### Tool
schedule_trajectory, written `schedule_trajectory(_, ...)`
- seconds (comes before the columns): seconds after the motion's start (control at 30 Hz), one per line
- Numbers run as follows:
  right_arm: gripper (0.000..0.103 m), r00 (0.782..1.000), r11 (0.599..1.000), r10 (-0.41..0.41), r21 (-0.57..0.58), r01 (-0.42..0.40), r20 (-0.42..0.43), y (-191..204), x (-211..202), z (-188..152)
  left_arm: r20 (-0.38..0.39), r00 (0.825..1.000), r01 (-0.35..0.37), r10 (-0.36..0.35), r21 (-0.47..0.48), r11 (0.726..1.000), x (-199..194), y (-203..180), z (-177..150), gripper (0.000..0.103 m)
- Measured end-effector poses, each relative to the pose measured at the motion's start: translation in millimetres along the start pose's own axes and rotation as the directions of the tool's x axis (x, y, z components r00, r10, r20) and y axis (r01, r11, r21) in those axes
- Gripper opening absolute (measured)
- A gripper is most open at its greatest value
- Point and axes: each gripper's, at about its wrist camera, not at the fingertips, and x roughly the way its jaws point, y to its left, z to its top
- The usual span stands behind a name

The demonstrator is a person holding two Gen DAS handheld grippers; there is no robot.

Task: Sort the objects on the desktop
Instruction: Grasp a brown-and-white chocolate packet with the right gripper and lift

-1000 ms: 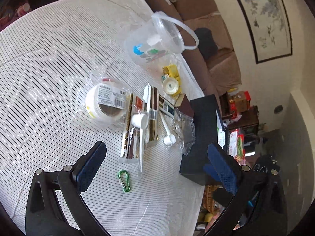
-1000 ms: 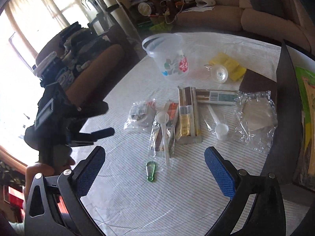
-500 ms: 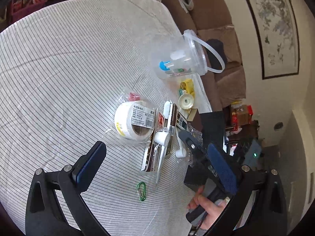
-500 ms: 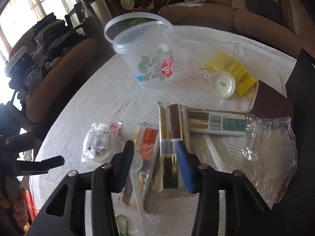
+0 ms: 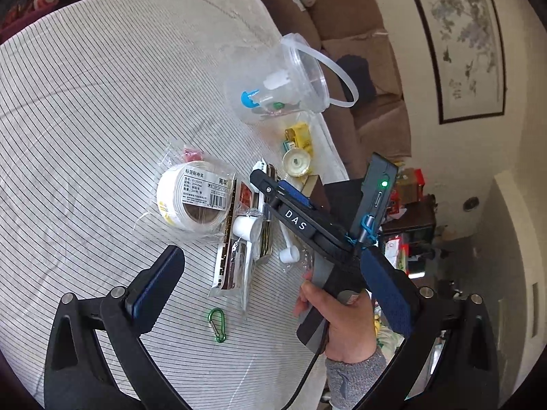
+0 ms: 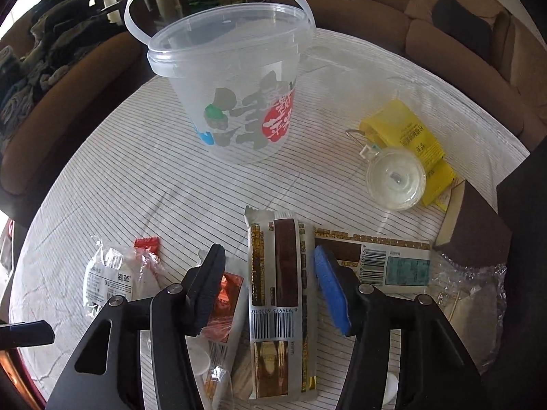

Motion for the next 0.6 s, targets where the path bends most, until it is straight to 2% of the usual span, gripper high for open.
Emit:
schedule_trajectory(0.1,0.056,0.999,1.0,-0.029,0.0,0.029,-0.045,-1,7,-1,0.0,1.0,0.017,-0.017,-0.004,1.0,-1,-1,-1,0.103)
schedule_trajectory(0.2,0.058,0.998,0.999,-0.047,-0.017,0.046,-0.034,2,9,-3,-0.002,1.0,0.021,-0.021,0.0,1.0,0,-4,-1,0.103)
schedule_trajectory(0.3,0.041,0.999,0.999,-0.029,-0.017,0.028,-0.02,4,7,-3,-0.009,1.0,0.023,-0.023,0.005,1.0,2,-5,-1,0.103)
schedule_trajectory(0.47,0.041,0.996,0.995,0.08,0.062,-0.082,0.027,-4,-8,-6,-0.031,0.999,0.032,-0.031,0.012,0.999,7,-8,-3,0.103)
schedule_trajectory(0.6,0.041,0.971,0.967,0.194,0.137,-0.214,0.142,-17,-34,-16,-0.055,0.998,0.029,-0.027,0.033,0.999,13,-12,-6,0.103)
